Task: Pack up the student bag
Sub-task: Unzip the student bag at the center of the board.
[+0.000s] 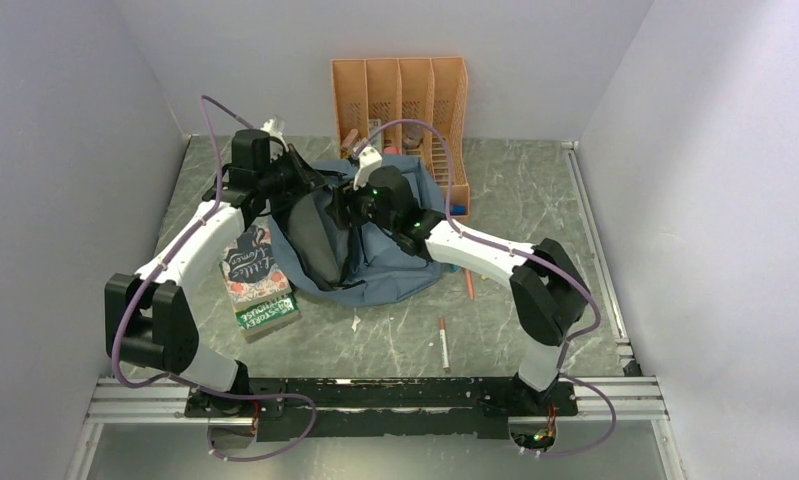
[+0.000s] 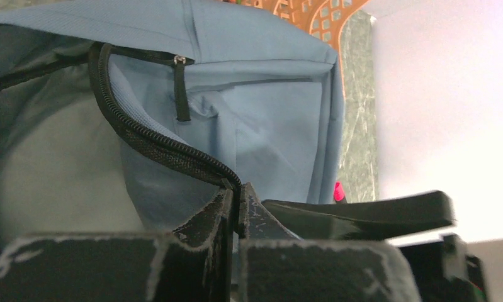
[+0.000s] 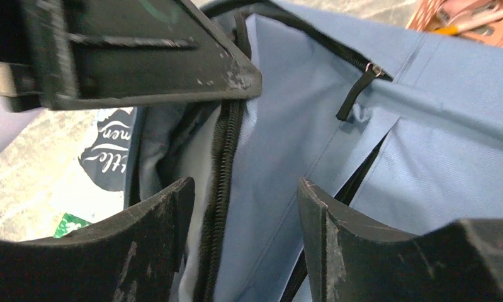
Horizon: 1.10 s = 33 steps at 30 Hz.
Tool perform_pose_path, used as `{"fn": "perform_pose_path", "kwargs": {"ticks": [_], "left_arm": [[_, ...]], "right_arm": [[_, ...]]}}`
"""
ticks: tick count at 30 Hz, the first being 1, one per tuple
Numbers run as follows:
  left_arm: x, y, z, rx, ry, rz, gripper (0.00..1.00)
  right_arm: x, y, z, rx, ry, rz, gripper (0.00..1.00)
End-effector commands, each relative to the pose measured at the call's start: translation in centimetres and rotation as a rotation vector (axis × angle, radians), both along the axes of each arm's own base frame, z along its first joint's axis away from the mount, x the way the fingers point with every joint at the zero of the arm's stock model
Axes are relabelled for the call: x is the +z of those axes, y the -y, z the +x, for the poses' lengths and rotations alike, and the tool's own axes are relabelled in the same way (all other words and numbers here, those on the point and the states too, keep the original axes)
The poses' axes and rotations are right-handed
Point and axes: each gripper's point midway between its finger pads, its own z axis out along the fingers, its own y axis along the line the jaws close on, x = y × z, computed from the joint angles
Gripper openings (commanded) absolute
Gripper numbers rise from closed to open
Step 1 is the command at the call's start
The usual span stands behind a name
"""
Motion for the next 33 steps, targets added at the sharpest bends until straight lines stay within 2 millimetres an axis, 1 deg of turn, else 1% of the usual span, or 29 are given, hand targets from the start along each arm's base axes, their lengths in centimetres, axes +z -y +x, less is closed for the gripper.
{"fn": "perform_pose_path", "kwargs": {"ticks": [1, 2, 4, 6, 7, 8, 9, 10, 11, 12, 13, 14, 15, 17, 19, 20, 21, 22, 24, 25, 27, 30, 33], "left_arm": [[5.5, 1.5, 0.4, -0.075, 0.167, -0.042, 0.05], [5.5, 1.7, 0.3, -0.083, 0.169, -0.044, 0.05], [5.5, 1.9, 0.2, -0.094, 0.172, -0.046, 0.05], [5.4, 2.0, 0.1, -0.100, 0.174, -0.039, 0.05], [5.2, 1.8, 0.1, -0.094, 0.168, -0.027, 0.09], [4.9, 1.4, 0.1, -0.082, 0.162, -0.008, 0.17], [4.6, 0.9, 0.1, -0.058, 0.156, 0.015, 0.27], [4.2, 0.1, 0.1, -0.027, 0.148, 0.043, 0.43], [3.9, -0.6, 0.0, 0.003, 0.141, 0.070, 0.53], [3.4, -1.6, 0.1, 0.046, 0.134, 0.102, 0.61], [3.0, -2.4, 0.0, 0.077, 0.122, 0.122, 0.67], [2.6, -3.1, -0.1, 0.103, 0.112, 0.142, 0.72], [2.0, -4.0, -0.3, 0.131, 0.095, 0.163, 0.74], [0.8, -5.6, -0.6, 0.187, 0.064, 0.206, 0.77], [-0.5, -6.9, -0.9, 0.232, 0.033, 0.248, 0.79], [-1.1, -7.2, -1.2, 0.232, 0.022, 0.261, 0.80], [-1.6, -7.9, -1.2, 0.258, 0.015, 0.289, 0.80], [-2.0, -8.3, -1.3, 0.269, 0.005, 0.308, 0.80], [-2.8, -8.9, -1.5, 0.286, -0.026, 0.345, 0.80], [-3.4, -9.1, -1.5, 0.286, -0.042, 0.365, 0.80], [-4.4, -9.7, -1.6, 0.293, -0.085, 0.408, 0.80], [-5.6, -10.5, -2.2, 0.306, -0.139, 0.457, 0.80], [-6.0, -10.7, -2.8, 0.308, -0.143, 0.463, 0.80]], "right_arm": [[-1.7, -0.8, -0.2, 0.067, -0.067, -0.042, 0.61], [-1.7, -1.0, -0.1, 0.073, -0.070, -0.032, 0.60], [-1.6, -1.5, 0.1, 0.083, -0.070, -0.015, 0.51], [-1.3, -1.6, 0.4, 0.080, -0.063, -0.007, 0.36], [-1.2, -1.5, 0.5, 0.072, -0.059, -0.003, 0.29], [-1.3, -1.2, 0.5, 0.056, -0.057, -0.003, 0.21], [-1.3, -0.8, 0.5, 0.040, -0.056, 0.000, 0.16], [-1.1, -0.5, 0.5, 0.023, -0.051, 0.005, 0.11], [-1.1, 0.0, 0.4, 0.008, -0.049, 0.013, 0.07], [-1.1, 0.5, 0.2, -0.011, -0.049, 0.021, 0.02], [-0.9, 1.0, 0.0, -0.028, -0.050, 0.037, 0.00], [-1.0, 1.5, -0.3, -0.041, -0.052, 0.050, 0.00], [-0.5, 2.0, -0.6, -0.061, -0.052, 0.084, 0.00], [-0.6, 3.4, -1.1, -0.119, -0.068, 0.133, 0.00], [-1.1, 4.9, -1.6, -0.189, -0.095, 0.196, 0.00], [-1.2, 5.7, -1.9, -0.224, -0.106, 0.232, 0.00], [-2.1, 6.8, -2.3, -0.264, -0.124, 0.257, 0.00], [-1.8, 7.2, -2.5, -0.285, -0.131, 0.299, 0.00], [-2.1, 8.6, -2.9, -0.341, -0.145, 0.351, 0.00], [-2.7, 9.4, -3.0, -0.371, -0.151, 0.361, 0.00], [-2.7, 10.4, -3.1, -0.418, -0.149, 0.387, 0.00], [-3.2, 12.2, -2.9, -0.503, -0.144, 0.394, 0.00], [-4.5, 13.5, -2.7, -0.564, -0.165, 0.361, 0.00]]}}
